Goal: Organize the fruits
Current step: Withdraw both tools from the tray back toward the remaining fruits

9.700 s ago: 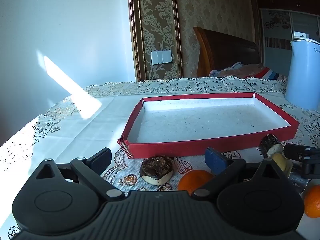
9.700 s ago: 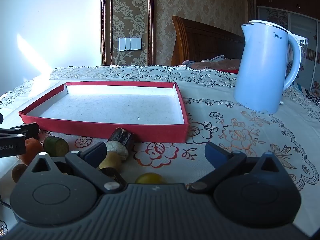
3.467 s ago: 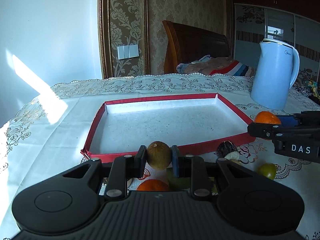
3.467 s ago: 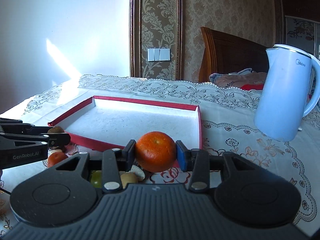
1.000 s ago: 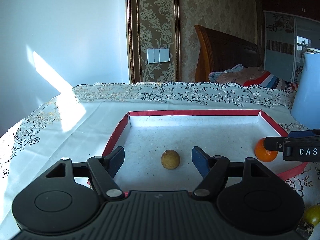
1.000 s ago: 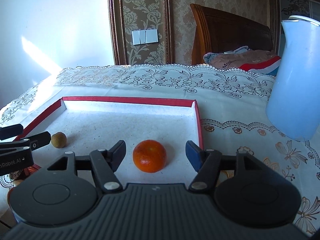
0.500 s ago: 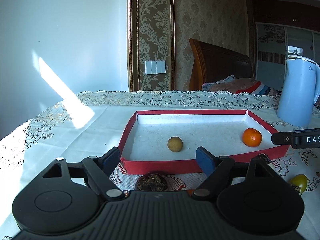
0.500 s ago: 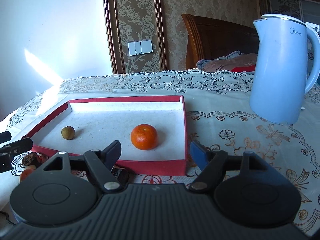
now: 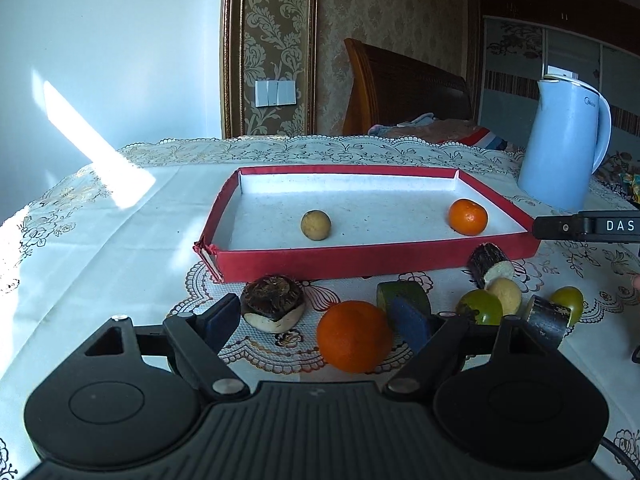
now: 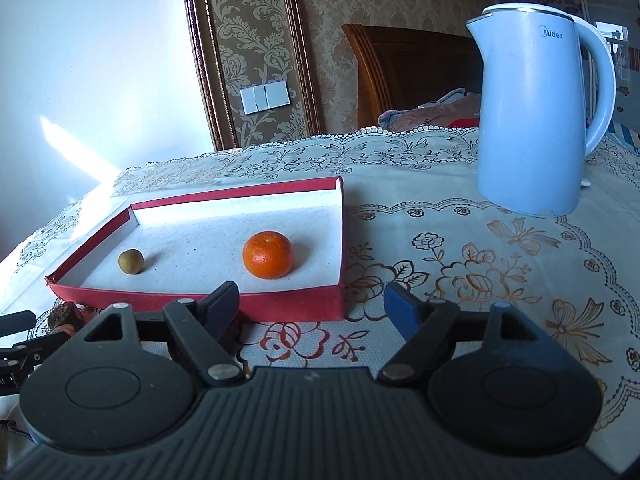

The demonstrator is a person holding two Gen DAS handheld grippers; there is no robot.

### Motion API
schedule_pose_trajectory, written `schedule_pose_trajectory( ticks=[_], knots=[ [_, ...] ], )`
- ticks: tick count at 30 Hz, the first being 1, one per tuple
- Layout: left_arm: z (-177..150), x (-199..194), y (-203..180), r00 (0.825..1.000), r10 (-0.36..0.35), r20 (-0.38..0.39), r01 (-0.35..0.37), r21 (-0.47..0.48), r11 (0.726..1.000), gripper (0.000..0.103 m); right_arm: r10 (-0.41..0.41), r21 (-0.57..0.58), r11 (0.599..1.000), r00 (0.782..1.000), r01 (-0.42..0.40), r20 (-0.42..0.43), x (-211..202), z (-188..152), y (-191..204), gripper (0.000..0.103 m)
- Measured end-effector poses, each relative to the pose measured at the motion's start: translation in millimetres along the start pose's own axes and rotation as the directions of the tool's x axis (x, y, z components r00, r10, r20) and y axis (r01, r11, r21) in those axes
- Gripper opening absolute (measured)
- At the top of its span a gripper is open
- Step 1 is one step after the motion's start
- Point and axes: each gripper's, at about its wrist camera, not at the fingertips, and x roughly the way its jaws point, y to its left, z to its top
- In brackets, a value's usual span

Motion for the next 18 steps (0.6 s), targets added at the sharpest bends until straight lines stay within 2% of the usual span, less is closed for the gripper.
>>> schedule_pose_trajectory(
  ticks=[7, 10, 12, 15, 18],
  knots=[
    [-5, -6, -15, 0.998, -0.041, 0.038, 0.037, 0.102, 0.994, 0.083, -0.032, -0.045, 0.998, 0.999, 0.032, -0.008, -10, -11, -4, 0.082],
    [-6, -5, -20, 0.999, -0.045, 0.028, 0.041, 0.125, 0.991, 0.083, -0.027, -0.044, 0.999, 1.000, 0.027, -0.003, -10, -11, -4, 0.084],
    [-6, -3, -21, 0.998, -0.056, 0.011, 0.055, 0.129, 0.990, 0.070, -0.025, -0.039, 0.999, 1.000, 0.024, -0.003, -10, -11, -5, 0.086],
    [-5, 2, -23, 0.997, -0.069, -0.028, 0.072, 0.138, 0.988, 0.057, -0.020, -0.033, 0.999, 1.000, 0.020, -0.004, -10, -10, -5, 0.087],
    [-4, 8, -25, 0.997, -0.050, -0.057, 0.059, 0.152, 0.987, 0.055, -0.021, -0.036, 0.999, 1.000, 0.021, -0.008, -9, -11, -4, 0.087]
  ],
)
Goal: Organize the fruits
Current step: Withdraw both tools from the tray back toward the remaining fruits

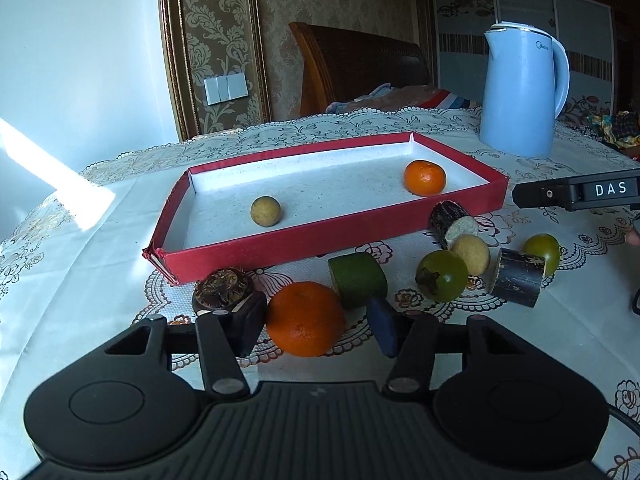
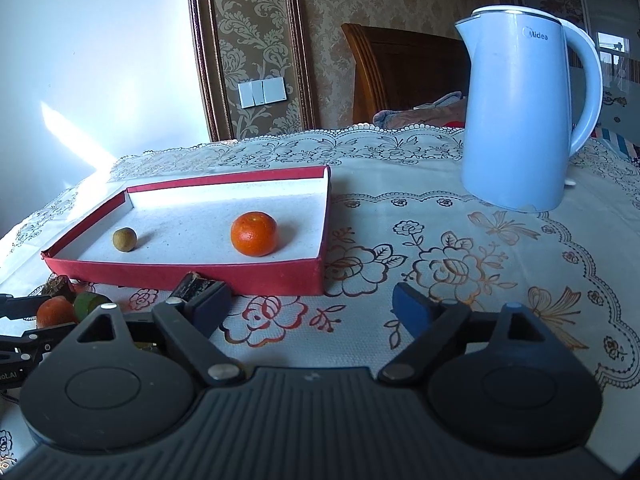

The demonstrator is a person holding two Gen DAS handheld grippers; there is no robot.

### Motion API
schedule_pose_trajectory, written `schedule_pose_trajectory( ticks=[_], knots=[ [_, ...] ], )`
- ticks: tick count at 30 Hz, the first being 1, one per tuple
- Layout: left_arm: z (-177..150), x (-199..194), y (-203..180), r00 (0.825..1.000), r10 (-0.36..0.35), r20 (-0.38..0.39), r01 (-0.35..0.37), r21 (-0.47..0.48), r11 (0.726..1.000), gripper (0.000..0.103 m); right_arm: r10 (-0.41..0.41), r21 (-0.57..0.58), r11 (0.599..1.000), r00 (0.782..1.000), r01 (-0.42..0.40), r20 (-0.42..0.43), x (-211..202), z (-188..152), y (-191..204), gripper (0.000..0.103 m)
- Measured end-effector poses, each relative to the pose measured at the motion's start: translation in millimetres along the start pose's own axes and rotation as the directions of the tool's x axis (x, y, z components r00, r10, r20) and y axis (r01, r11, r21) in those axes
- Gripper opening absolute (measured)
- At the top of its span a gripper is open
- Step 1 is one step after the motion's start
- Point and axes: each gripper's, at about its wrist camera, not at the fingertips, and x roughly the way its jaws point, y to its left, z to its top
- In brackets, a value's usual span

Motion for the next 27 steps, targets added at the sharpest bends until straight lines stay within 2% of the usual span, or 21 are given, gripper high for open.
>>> schedule_pose_trajectory(
  ticks=[3, 7, 11, 17, 21, 23, 27],
  knots=[
    [1, 8, 4, 0.999, -0.013, -0.049, 0.012, -0.017, 1.000, 0.055, 0.004, 0.001, 1.000, 1.000, -0.004, 0.000, -1, 0, 0, 0.087],
    [1, 10, 12, 0.998, -0.031, -0.061, 0.026, -0.070, 0.997, 0.055, 0.006, 0.011, 1.000, 1.000, -0.006, 0.004, -6, -1, -4, 0.087],
    [1, 10, 12, 0.998, -0.029, -0.063, 0.024, -0.067, 0.997, 0.055, 0.024, 0.003, 1.000, 0.999, -0.024, -0.022, -16, -10, -7, 0.087],
    [1, 10, 12, 0.997, -0.020, -0.069, 0.015, -0.072, 0.997, 0.059, 0.032, -0.080, 0.996, 0.998, -0.035, -0.047, -30, -20, 1, 0.087],
    [1, 11, 12, 0.997, -0.019, -0.069, 0.014, -0.071, 0.997, 0.059, 0.072, -0.149, 0.986, 0.996, -0.080, -0.058, -34, -21, 18, 0.087],
    [1, 11, 12, 0.997, -0.020, -0.069, 0.015, -0.072, 0.997, 0.059, 0.067, -0.189, 0.979, 0.996, -0.077, -0.062, -32, -24, 26, 0.087],
    [1, 11, 12, 0.997, -0.020, -0.069, 0.015, -0.071, 0.997, 0.059, 0.064, -0.193, 0.978, 0.996, -0.075, -0.063, -27, -21, 27, 0.087]
  ],
)
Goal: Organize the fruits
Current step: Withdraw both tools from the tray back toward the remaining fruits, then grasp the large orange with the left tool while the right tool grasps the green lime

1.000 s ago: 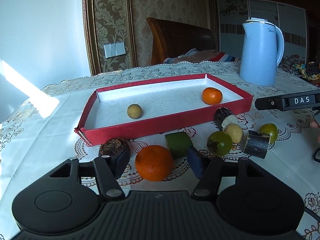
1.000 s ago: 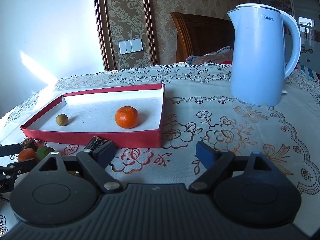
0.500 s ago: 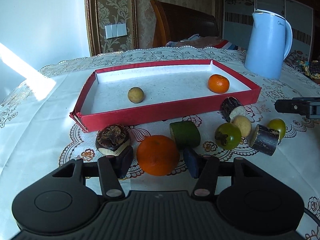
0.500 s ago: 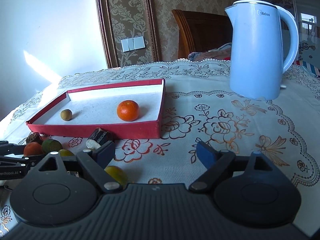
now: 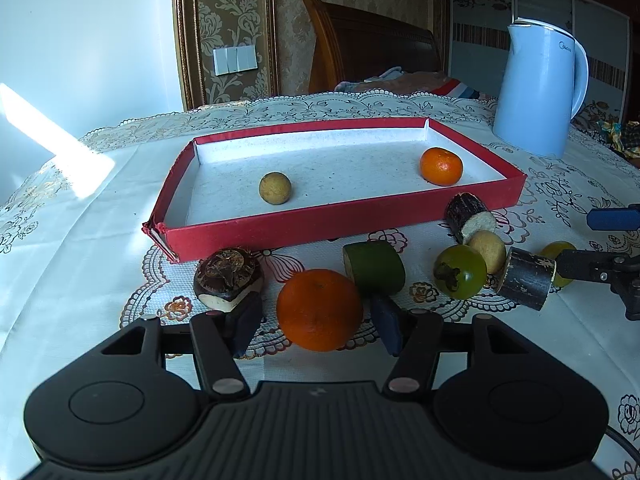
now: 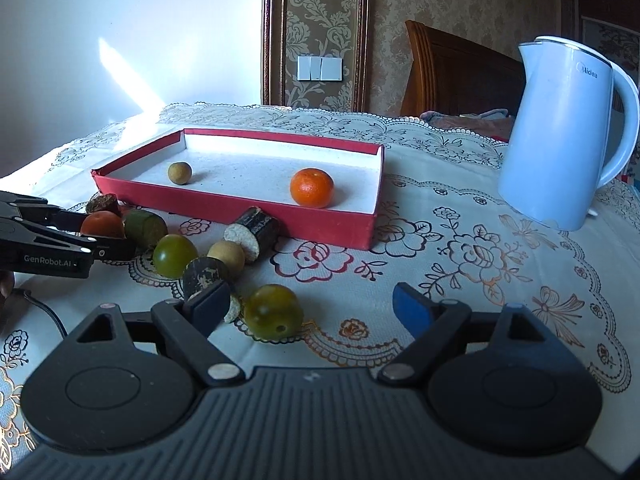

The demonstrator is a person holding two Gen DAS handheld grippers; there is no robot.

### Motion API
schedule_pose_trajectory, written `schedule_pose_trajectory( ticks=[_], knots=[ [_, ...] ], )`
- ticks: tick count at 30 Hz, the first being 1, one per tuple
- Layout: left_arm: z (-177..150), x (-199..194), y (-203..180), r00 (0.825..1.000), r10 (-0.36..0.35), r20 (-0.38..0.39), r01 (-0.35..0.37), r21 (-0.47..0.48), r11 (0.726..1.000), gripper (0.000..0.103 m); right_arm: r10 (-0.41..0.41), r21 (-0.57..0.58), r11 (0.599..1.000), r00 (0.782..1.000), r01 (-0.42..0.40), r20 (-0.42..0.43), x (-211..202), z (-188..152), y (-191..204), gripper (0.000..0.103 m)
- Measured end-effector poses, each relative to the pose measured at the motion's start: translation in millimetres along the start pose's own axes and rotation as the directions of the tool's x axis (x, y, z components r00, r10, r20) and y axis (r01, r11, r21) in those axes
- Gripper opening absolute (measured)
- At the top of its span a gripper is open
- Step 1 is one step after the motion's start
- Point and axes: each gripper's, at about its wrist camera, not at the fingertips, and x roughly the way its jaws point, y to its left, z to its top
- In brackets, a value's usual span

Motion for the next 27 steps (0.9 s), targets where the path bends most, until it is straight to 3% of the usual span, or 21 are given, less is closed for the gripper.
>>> schedule_pose_trajectory(
  ticks=[3, 10, 14, 22, 27],
  knots=[
    [0, 0, 0, 1.000, 0.003, -0.001, -0.003, -0.001, 1.000, 0.061, -0.043, 0.004, 0.999, 0.999, 0.043, -0.012, 4, 0, -3, 0.087],
    [0, 0, 1, 1.000, 0.009, -0.003, -0.009, -0.004, 1.000, 0.063, -0.025, -0.029, 0.999, 1.000, 0.025, -0.017, 4, -2, 5, 0.086],
    [0, 0, 1, 1.000, 0.010, -0.003, -0.010, -0.003, 1.000, 0.063, -0.035, -0.060, 0.998, 0.996, 0.030, -0.087, 21, 0, 11, 0.084],
    [0, 0, 1, 1.000, 0.008, -0.001, -0.008, -0.005, 1.000, 0.063, 0.010, -0.028, 1.000, 0.997, -0.012, -0.076, 23, 0, 8, 0.057],
    [0, -1, 1, 1.000, 0.006, 0.007, -0.006, -0.006, 1.000, 0.063, 0.012, -0.053, 0.998, 0.997, -0.016, -0.073, 23, 0, 13, 0.048]
  ],
)
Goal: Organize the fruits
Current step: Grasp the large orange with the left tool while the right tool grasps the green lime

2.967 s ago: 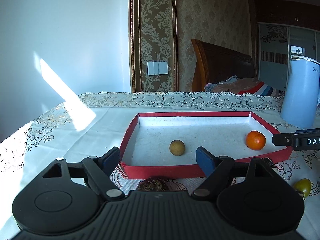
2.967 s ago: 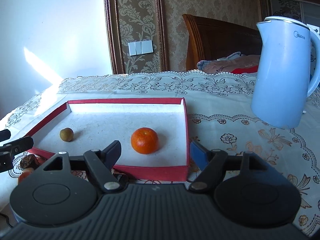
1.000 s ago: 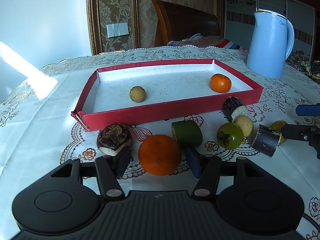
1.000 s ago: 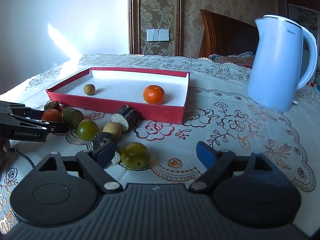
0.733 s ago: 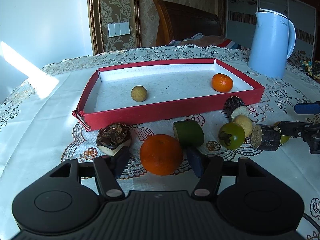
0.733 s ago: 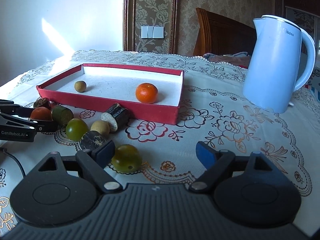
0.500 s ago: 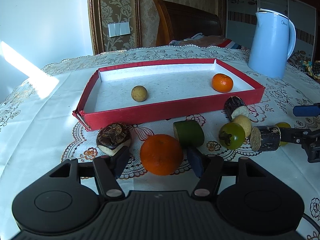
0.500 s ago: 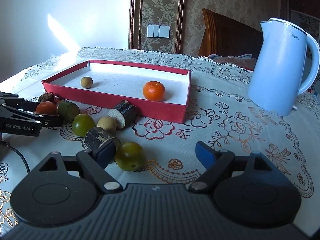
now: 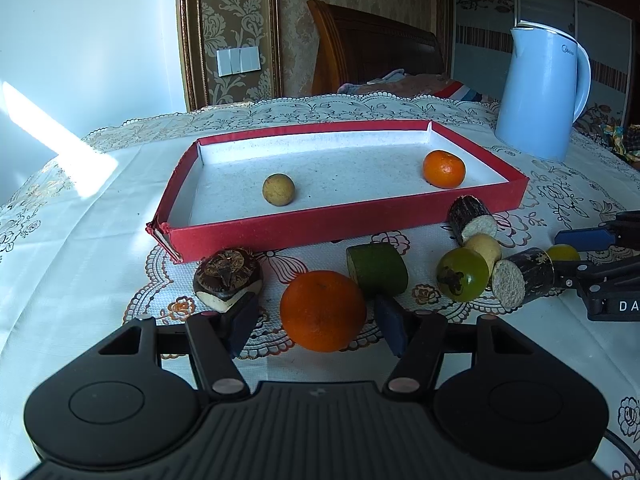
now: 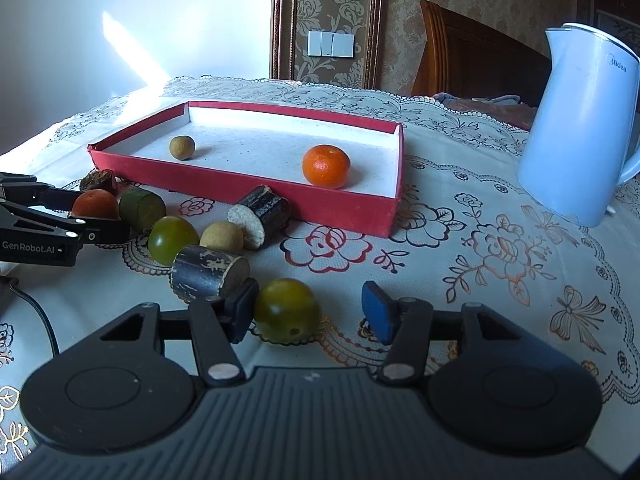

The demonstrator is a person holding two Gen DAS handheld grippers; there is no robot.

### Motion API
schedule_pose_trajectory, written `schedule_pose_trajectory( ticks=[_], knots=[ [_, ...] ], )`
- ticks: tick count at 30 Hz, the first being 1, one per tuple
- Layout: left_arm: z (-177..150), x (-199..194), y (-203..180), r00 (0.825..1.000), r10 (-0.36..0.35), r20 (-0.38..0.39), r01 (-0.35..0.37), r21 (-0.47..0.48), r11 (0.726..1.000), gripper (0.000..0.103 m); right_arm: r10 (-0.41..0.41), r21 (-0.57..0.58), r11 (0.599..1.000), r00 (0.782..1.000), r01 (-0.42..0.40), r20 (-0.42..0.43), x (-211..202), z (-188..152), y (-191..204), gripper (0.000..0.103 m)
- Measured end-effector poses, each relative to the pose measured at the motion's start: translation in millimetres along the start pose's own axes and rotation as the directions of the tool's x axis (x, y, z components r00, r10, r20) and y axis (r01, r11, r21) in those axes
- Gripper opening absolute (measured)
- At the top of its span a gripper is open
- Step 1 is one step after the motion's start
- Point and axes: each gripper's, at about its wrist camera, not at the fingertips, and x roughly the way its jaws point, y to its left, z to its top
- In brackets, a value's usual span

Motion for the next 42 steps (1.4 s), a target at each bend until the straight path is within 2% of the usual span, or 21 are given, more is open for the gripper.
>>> schedule_pose_trajectory(
  ticks=[8, 10, 14, 16, 22, 36, 42],
  knots=[
    [-1, -3, 0, 1.000, -0.011, 0.016, 0.011, -0.002, 1.000, 0.063, 0.009, -0.008, 1.000, 1.000, -0.009, -0.005, 1, 0, 1, 0.044],
    [-1, -4, 0, 1.000, -0.015, 0.018, 0.015, 0.002, 1.000, 0.058, 0.018, -0.012, 1.000, 1.000, -0.018, -0.004, 0, 0, 2, 0.037],
    [-2, -3, -3, 1.000, -0.017, 0.012, 0.017, 0.016, 1.000, 0.045, 0.003, -0.058, 0.998, 1.000, -0.003, 0.004, -2, 0, 10, 0.032],
    [-2, -4, -3, 1.000, -0.014, 0.018, 0.014, 0.015, 1.000, 0.042, -0.003, -0.070, 0.998, 1.000, 0.004, 0.006, -2, -1, 12, 0.031],
    [-2, -4, -1, 1.000, -0.020, 0.021, 0.020, 0.003, 1.000, 0.042, -0.006, -0.068, 0.998, 1.000, 0.007, 0.012, -3, -1, 12, 0.030],
    [-2, -7, 2, 0.999, -0.014, 0.034, 0.015, -0.014, 1.000, 0.042, -0.039, 0.035, 0.999, 0.997, 0.037, 0.068, -13, -1, -4, 0.030],
    [-2, -7, 1, 0.999, -0.008, 0.034, 0.008, -0.011, 1.000, 0.042, -0.047, 0.028, 0.999, 0.997, 0.045, 0.062, -12, 0, -3, 0.030]
  ],
)
